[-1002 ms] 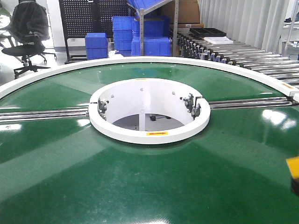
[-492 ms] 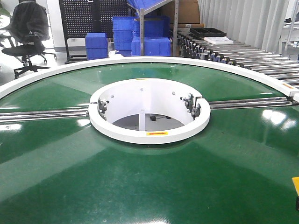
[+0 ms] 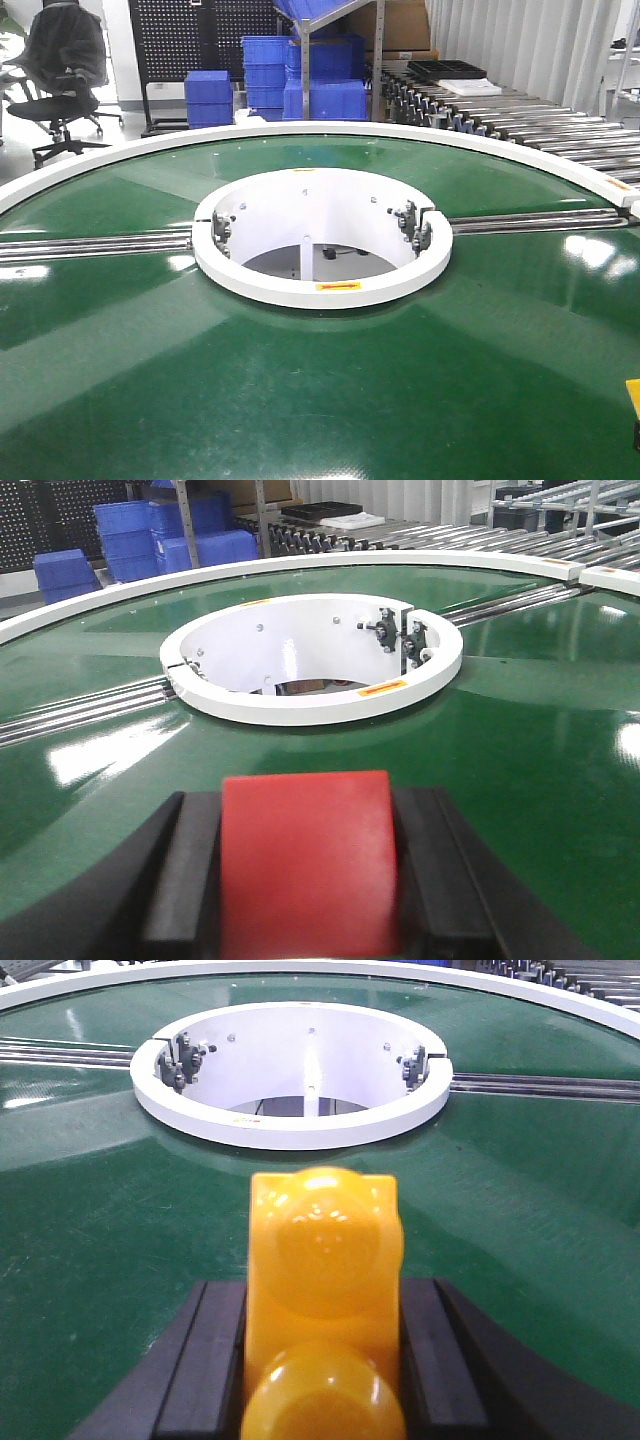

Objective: Pick red and yellow blocks into blue bin
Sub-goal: 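Drive the base away from the table toward the blue bin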

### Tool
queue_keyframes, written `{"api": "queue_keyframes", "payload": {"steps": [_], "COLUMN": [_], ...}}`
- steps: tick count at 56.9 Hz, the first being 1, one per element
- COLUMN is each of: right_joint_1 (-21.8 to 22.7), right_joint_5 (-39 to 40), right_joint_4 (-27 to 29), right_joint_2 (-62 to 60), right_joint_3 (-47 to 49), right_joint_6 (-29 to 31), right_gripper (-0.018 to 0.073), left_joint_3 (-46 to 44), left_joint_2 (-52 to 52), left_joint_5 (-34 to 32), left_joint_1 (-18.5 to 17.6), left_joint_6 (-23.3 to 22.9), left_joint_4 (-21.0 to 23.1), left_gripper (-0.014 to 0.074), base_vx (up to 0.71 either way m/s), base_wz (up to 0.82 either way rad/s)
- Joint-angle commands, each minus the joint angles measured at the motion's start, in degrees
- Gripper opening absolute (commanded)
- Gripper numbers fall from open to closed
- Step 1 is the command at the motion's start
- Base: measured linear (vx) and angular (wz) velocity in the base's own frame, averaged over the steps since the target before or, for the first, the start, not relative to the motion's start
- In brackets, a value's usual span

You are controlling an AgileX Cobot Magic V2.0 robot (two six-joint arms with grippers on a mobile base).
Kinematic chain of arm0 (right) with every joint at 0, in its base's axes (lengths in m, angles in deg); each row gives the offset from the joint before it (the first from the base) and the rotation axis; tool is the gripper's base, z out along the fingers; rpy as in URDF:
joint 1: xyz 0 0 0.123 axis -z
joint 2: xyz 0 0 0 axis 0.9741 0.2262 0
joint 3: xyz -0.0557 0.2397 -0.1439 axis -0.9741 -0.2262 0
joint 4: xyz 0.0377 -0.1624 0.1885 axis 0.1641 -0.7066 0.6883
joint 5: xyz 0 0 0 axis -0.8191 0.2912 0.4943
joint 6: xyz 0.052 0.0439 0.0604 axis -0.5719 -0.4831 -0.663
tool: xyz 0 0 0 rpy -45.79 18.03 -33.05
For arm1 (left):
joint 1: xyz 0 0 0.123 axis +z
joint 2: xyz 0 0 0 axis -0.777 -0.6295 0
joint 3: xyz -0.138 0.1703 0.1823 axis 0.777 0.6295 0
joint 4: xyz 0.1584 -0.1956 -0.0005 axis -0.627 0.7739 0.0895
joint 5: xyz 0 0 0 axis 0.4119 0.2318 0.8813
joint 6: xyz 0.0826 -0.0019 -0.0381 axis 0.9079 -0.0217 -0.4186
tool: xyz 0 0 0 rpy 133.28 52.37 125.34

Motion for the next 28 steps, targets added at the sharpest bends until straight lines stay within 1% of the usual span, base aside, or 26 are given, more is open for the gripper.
{"api": "queue_keyframes", "payload": {"steps": [1, 8, 14, 28], "right_joint_1": [0.35, 0.35, 0.35, 0.35], "right_joint_5": [4.71, 4.71, 4.71, 4.71], "right_joint_4": [-0.02, -0.02, -0.02, -0.02], "right_joint_2": [0.22, 0.22, 0.22, 0.22], "right_joint_3": [1.70, 1.70, 1.70, 1.70], "right_joint_6": [0.26, 0.26, 0.26, 0.26], "right_gripper": [-0.0010, -0.0010, -0.0010, -0.0010], "left_joint_3": [-1.56, -1.56, -1.56, -1.56], "left_joint_2": [-0.59, -0.59, -0.59, -0.59], "left_joint_5": [-4.81, -4.81, -4.81, -4.81], "left_joint_1": [-0.09, -0.09, -0.09, -0.09], "left_joint_6": [-0.12, -0.12, -0.12, -0.12], "left_joint_4": [0.50, 0.50, 0.50, 0.50], "left_gripper": [0.0001, 0.0001, 0.0001, 0.0002], "base_vx": [-0.01, -0.01, -0.01, -0.03], "base_wz": [0.06, 0.13, 0.29, 0.49]}}
